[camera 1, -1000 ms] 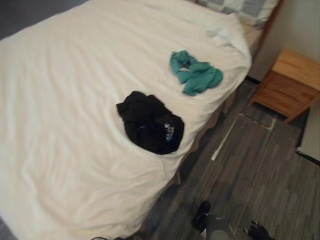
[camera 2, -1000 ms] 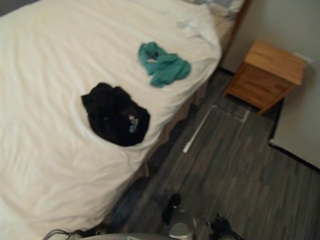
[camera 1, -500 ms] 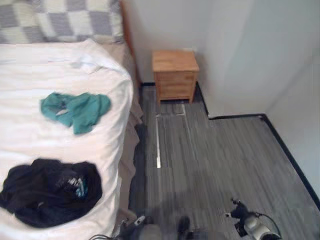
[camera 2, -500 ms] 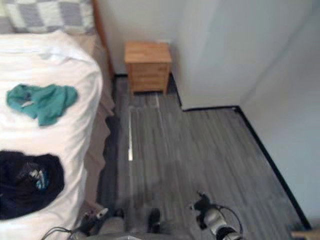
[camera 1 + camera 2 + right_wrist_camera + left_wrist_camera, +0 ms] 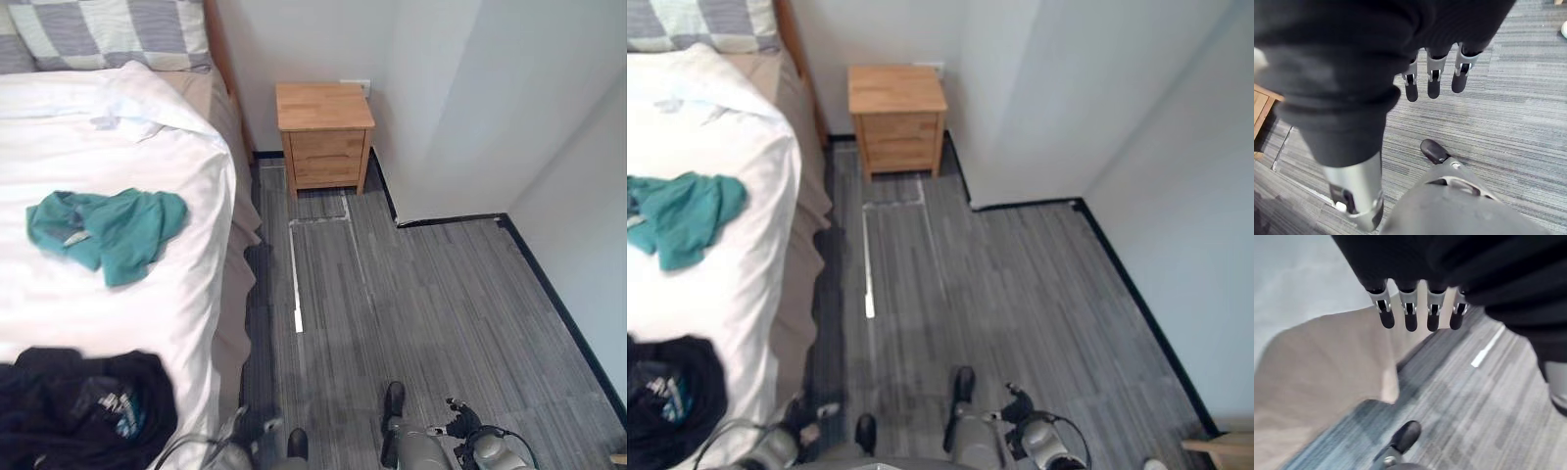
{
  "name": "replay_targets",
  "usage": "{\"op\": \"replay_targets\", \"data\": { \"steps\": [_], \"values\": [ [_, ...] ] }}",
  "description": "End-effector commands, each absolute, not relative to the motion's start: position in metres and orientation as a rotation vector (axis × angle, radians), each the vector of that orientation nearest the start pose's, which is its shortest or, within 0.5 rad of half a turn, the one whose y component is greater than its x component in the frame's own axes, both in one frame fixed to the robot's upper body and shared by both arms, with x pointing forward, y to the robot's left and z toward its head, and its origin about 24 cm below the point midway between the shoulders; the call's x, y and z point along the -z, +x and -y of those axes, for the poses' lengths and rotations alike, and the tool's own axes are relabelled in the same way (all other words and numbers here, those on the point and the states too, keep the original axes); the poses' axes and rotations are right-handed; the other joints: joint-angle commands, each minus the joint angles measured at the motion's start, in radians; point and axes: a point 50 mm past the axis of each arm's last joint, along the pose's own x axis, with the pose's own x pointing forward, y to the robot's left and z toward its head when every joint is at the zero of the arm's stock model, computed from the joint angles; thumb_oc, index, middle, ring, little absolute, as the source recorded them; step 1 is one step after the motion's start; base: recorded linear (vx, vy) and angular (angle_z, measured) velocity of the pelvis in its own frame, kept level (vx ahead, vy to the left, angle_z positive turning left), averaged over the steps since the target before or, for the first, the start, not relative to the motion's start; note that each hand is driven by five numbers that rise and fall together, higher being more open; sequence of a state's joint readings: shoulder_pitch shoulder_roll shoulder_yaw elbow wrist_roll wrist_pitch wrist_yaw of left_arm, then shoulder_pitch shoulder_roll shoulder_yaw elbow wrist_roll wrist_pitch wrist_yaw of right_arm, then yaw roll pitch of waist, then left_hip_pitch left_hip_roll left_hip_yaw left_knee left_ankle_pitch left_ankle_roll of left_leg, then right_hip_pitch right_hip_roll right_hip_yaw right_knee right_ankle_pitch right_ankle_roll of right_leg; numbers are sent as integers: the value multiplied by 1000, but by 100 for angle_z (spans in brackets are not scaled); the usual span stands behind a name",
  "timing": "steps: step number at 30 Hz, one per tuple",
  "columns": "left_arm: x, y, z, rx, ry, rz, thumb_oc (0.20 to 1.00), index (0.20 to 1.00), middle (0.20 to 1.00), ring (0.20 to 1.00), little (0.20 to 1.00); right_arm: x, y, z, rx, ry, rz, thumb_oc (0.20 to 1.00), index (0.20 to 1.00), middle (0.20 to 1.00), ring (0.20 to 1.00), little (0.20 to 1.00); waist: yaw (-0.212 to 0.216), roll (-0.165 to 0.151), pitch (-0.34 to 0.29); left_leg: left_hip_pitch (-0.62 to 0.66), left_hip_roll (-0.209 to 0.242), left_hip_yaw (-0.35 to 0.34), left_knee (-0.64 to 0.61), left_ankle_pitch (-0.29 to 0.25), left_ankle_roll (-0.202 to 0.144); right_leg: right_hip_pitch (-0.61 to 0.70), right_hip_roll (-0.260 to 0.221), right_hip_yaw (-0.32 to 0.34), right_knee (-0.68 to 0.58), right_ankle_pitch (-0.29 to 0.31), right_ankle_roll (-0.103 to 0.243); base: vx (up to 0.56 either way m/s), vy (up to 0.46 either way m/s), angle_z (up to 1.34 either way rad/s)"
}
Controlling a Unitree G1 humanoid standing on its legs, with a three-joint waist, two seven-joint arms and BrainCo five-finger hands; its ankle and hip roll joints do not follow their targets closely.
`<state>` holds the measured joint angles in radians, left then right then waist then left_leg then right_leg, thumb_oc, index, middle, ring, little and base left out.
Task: Tidy up the quilt and then pick up the clothes from the bed and put them into the laundry hamper.
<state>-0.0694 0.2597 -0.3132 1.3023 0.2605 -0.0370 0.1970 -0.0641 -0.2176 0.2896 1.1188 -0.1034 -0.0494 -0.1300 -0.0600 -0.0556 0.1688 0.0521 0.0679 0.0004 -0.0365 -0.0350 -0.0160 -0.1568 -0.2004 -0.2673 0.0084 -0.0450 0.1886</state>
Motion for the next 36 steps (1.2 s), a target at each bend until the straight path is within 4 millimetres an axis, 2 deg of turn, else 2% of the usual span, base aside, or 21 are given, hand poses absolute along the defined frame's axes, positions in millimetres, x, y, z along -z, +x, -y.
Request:
{"op": "replay_targets", "data": {
  "steps": [1, 2, 3, 5, 9, 11, 12, 14, 17, 18, 19, 20, 22, 23, 27, 29, 30, 31, 32, 35, 36],
  "values": [
    [149, 130, -237, 104, 784, -1048, 1000, 1000, 1000, 1000, 1000, 138, 154, 226, -32, -545, -945, 1000, 1000, 1000, 1000, 1000, 3, 23, 29, 32, -22, 12, 471, 51, -179, 4, 14, -19, -5, 150, -9, 315, -108, 55],
    [148, 130, -241, 70, 763, -1047, 1000, 1000, 1000, 1000, 1000, 136, 156, 229, -17, -547, -937, 1000, 1000, 1000, 1000, 1000, 30, -8, 54, -43, -37, 17, 622, 104, -189, 44, -4, -22, -10, 140, -31, 423, -205, 45],
    [144, 138, -243, 21, 735, -1014, 1000, 1000, 1000, 1000, 1000, 131, 166, 232, -13, -564, -911, 1000, 1000, 1000, 1000, 1000, 78, -31, 101, -198, -19, 41, 820, 63, -170, 124, 13, -25, -39, 110, -54, 336, -166, -5],
    [143, 138, -245, 8, 732, -1008, 1000, 1000, 1000, 1000, 1000, 130, 170, 229, -28, -567, -903, 1000, 1000, 1000, 1000, 1000, 92, -41, 98, -239, -2, 65, 794, 61, -159, 146, 11, -28, -51, 93, -54, 350, -32, -40],
    [144, 134, -244, -13, 712, -1005, 1000, 1000, 1000, 1000, 1000, 134, 168, 221, -70, -577, -910, 1000, 1000, 1000, 1000, 1000, 170, -14, 65, -280, 40, 141, 364, 48, -116, 232, 60, -6, -96, 14, -29, 602, 183, -40],
    [145, 132, -241, 4, 705, -1007, 1000, 1000, 1000, 1000, 1000, 136, 163, 221, -53, -570, -920, 1000, 1000, 1000, 1000, 1000, 204, 16, 44, -319, 91, 259, 62, 162, -130, 306, 108, -32, -96, -57, -15, 601, 226, -46],
    [145, 132, -241, 5, 705, -1008, 1000, 1000, 1000, 1000, 1000, 136, 163, 221, -53, -570, -920, 1000, 1000, 1000, 1000, 1000, 205, 13, 46, -306, 86, 263, 46, 169, -131, 310, 103, -31, -96, -60, -14, 578, 210, -10],
    [149, 125, -237, 40, 708, -1048, 1000, 1000, 1000, 1000, 1000, 137, 159, 225, -41, -578, -939, 1000, 1000, 1000, 1000, 1000, 198, 7, 47, -326, 171, 518, -27, 198, -124, 381, 127, -105, -89, -105, 0, 510, 147, 41],
    [153, 112, -240, 54, 714, -1106, 1000, 1000, 1000, 1000, 1000, 139, 157, 223, -68, -586, -952, 1000, 1000, 1000, 1000, 1000, 194, -6, 28, -285, 152, 554, -24, 212, -92, 407, 134, -123, -41, -122, 11, 499, 113, 71],
    [155, 105, -243, 46, 705, -1132, 1000, 1000, 1000, 1000, 1000, 139, 158, 218, -94, -587, -945, 1000, 1000, 1000, 1000, 1000, 218, -24, 18, -287, 139, 563, 3, 226, -63, 406, 135, -112, 16, -115, 16, 642, 142, 60],
    [153, 103, -251, 34, 717, -1148, 1000, 1000, 1000, 1000, 1000, 139, 160, 214, -100, -571, -937, 1000, 1000, 1000, 1000, 1000, 233, -65, 38, -266, 98, 539, 40, 162, -33, 363, 89, -116, 231, -39, 73, 501, 112, 33],
    [153, 103, -252, 33, 719, -1147, 1000, 1000, 1000, 1000, 1000, 139, 160, 213, -100, -569, -936, 1000, 1000, 1000, 1000, 1000, 236, -68, 36, -271, 99, 543, 46, 157, -31, 355, 85, -112, 241, -43, 73, 453, 77, 18],
    [152, 103, -257, 20, 730, -1151, 1000, 1000, 1000, 1000, 1000, 133, 171, 211, -111, -573, -889, 1000, 1000, 1000, 1000, 1000, 232, -64, 54, -247, 110, 554, 79, 133, 0, 269, 32, -118, 451, 115, 73, 465, 79, 57],
    [148, 108, -263, -16, 729, -1134, 1000, 1000, 1000, 1000, 1000, 122, 190, 208, -110, -580, -804, 1000, 1000, 1000, 1000, 1000, 222, -31, 66, -195, 104, 486, 65, 103, 12, 150, 0, -90, 601, 154, 73, 518, 101, 79],
    [142, 123, -264, -35, 728, -1075, 1000, 1000, 1000, 1000, 1000, 98, 219, 205, -123, -613, -648, 1000, 1000, 1000, 1000, 1000, 185, -9, 77, -124, 65, 351, 34, 61, 6, 37, -49, -54, 516, 86, 61, 547, -48, 119],
    [140, 131, -261, -42, 721, -1039, 1000, 1000, 1000, 1000, 1000, 75, 238, 201, -125, -624, -519, 1000, 1000, 1000, 1000, 1000, 158, -16, 79, -94, 30, 260, 44, 23, -8, 5, -56, 10, 333, 52, 40, 594, -262, 164],
    [137, 143, -255, -42, 714, -987, 1000, 1000, 1000, 1000, 1000, 48, 252, 206, -93, -643, -379, 1000, 1000, 1000, 1000, 1000, 117, -24, 79, -57, -1, 150, 59, -30, -26, 3, -47, 151, 87, 58, 40, 645, -295, 118],
    [137, 143, -255, -41, 714, -987, 1000, 1000, 1000, 1000, 1000, 48, 252, 206, -93, -643, -379, 1000, 1000, 1000, 1000, 1000, 115, -23, 79, -60, -1, 148, 60, -29, -26, 5, -47, 148, 82, 62, 40, 912, -349, 185],
    [135, 152, -249, -47, 696, -958, 1000, 1000, 1000, 1000, 1000, 10, 260, 225, -21, -722, -217, 1000, 1000, 1000, 1000, 1000, 55, -18, 80, -22, -21, 12, 85, -92, -40, -38, -28, 385, -23, 103, 73, 467, -169, 200],
    [136, 147, -249, -53, 698, -958, 1000, 1000, 1000, 1000, 1000, -29, 260, 243, 59, -795, -55, 1000, 1000, 1000, 1000, 1000, 44, -26, 76, -2, -29, -63, 129, -154, -53, -38, -27, 431, -37, 104, 73, 536, -369, 270],
    [140, 138, -249, -61, 673, -985, 1000, 1000, 1000, 1000, 1000, -73, 266, 239, 51, -852, 142, 1000, 1000, 1000, 1000, 1000, 54, -32, 88, -12, -14, -133, 181, -151, -79, -20, -16, 381, 20, 107, 73, 262, -452, 267]
  ]
}}
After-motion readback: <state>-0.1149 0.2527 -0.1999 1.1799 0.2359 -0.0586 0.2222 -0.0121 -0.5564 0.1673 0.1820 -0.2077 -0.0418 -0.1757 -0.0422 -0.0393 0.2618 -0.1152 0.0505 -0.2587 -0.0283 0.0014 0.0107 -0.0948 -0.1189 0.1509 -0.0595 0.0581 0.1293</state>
